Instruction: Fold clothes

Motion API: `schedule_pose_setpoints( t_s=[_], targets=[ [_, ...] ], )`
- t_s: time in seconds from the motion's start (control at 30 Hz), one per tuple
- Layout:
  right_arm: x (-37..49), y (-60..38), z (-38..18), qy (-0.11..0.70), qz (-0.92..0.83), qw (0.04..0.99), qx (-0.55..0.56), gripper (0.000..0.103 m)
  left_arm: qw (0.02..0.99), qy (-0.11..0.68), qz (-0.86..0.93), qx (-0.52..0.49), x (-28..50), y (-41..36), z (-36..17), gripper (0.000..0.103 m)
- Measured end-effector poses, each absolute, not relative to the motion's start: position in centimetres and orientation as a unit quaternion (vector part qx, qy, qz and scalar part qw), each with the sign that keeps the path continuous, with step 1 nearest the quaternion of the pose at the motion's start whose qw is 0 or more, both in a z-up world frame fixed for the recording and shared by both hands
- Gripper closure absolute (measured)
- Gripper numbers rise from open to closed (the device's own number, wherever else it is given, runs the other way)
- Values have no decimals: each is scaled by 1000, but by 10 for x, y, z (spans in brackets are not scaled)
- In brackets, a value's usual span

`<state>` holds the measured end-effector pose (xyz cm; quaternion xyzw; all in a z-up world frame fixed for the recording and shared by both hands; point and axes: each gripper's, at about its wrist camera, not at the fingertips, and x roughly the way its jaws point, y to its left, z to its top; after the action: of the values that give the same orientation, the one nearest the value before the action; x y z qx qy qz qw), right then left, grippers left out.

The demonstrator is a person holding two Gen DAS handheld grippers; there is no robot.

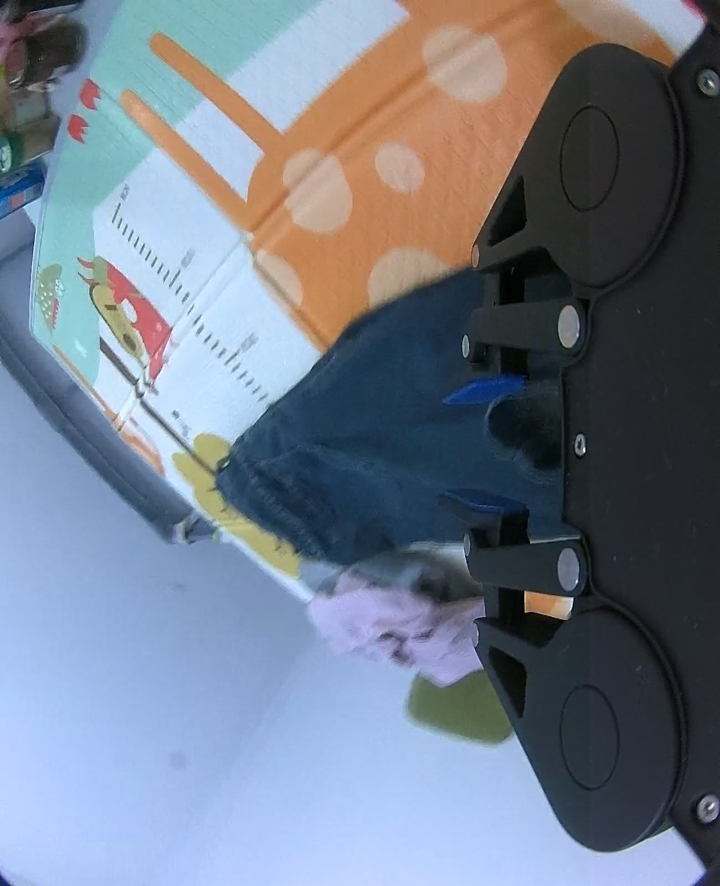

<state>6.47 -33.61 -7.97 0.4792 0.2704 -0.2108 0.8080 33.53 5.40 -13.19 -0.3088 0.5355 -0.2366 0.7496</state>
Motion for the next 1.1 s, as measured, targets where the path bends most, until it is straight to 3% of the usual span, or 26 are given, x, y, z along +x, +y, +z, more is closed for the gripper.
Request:
schedule_pose_setpoints(
  t_s=[0.13, 0.6, 0.8, 1.1],
  targets=[
    [50, -327, -101, 315, -174, 809, 465, 70, 758, 524, -294, -254, 316, 57, -129, 62],
    [42, -294, -150, 389, -129, 802, 435, 70, 767, 477, -420, -84, 253, 70, -116, 40],
    [52, -283, -148, 407, -121, 813, 398, 70, 789, 416, -449, 51, 225, 42, -113, 37],
    [66, -282, -147, 415, -123, 820, 373, 65, 783, 398, -474, 61, 237, 14, -115, 36]
  ],
)
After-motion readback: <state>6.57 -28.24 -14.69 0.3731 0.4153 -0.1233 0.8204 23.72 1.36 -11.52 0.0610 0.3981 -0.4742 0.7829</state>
